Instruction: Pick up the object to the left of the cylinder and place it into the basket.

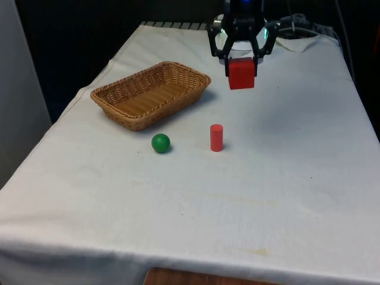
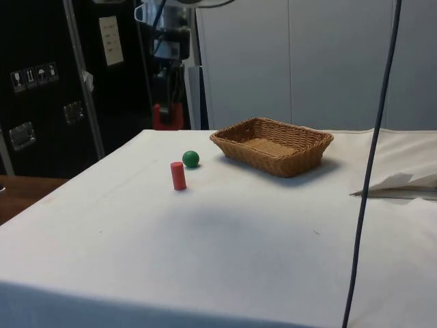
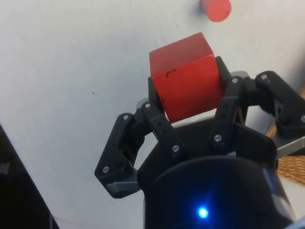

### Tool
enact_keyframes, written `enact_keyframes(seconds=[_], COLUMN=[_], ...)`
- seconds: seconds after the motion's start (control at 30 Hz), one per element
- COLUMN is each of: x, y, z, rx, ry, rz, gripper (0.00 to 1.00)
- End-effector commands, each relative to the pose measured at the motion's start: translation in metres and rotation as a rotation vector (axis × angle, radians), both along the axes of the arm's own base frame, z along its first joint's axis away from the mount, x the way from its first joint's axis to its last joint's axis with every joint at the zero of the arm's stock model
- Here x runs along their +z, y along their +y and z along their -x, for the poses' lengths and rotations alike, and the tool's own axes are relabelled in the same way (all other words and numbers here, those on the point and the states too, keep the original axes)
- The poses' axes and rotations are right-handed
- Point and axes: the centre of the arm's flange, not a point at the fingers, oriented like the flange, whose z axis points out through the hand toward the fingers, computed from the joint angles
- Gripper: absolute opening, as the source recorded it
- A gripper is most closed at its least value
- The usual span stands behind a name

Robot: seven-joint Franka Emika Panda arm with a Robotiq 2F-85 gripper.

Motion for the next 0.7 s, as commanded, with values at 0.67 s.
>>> enact_keyframes(seconds=[0.67], x=[0.019], y=[-0.051], z=[0.027], rx=[0.003], ry=[-0.005], rz=[-0.024], gripper=[0.03])
